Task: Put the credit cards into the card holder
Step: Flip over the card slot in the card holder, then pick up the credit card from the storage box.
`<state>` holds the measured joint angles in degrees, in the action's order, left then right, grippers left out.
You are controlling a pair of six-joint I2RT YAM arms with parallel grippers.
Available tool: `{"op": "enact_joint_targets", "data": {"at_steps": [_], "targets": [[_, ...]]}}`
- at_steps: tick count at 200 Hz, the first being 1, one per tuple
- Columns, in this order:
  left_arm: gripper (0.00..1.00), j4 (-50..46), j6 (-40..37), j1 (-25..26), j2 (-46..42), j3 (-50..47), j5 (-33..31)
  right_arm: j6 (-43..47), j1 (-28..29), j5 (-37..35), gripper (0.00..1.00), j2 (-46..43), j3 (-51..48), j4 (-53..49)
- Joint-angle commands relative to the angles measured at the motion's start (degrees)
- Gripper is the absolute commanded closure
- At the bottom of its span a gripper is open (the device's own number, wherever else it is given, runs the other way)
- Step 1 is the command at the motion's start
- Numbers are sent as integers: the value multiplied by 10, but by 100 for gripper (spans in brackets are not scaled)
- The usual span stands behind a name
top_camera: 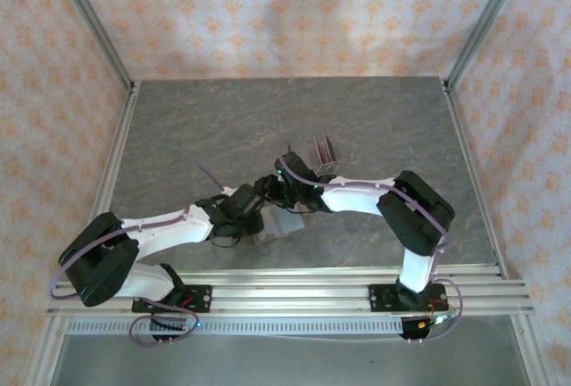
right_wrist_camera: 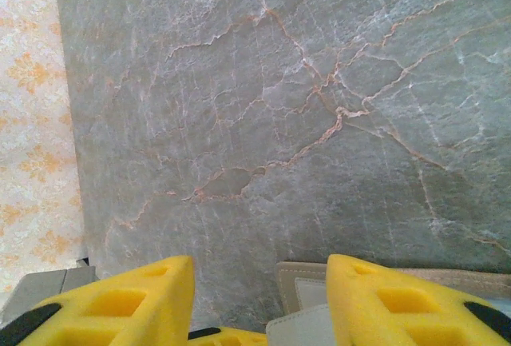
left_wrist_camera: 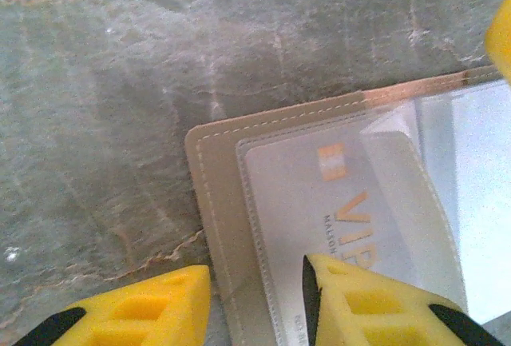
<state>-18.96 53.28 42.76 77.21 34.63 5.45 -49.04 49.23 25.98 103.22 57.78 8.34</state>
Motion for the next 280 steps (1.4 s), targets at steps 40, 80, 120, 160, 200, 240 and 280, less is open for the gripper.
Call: {"op": "enact_joint_targets", "data": {"at_steps": [40,80,120,160,200,240,280], "targets": [[59,-71,-9,-14,-57,-6,-27,47,11,-26,53,-16,20,-69],[52,-172,-9,-35,-160,-8,-75,74,11,-35,52,-26,32,-125],[33,-145,-66,-36,-195,8,-17,128,-13,-93,53,-77,56,-229],[31,-102,-97,-36,-97,60,17,201,-76,-171,60,-102,117,-353],[36,-76,-129,-39,8,100,10,260,-148,-212,76,-86,165,-404],[44,-53,-158,-44,81,115,20,297,-195,-257,79,-25,245,-439],[45,-31,-182,-44,95,113,35,336,-206,-290,85,83,388,-506]]}}
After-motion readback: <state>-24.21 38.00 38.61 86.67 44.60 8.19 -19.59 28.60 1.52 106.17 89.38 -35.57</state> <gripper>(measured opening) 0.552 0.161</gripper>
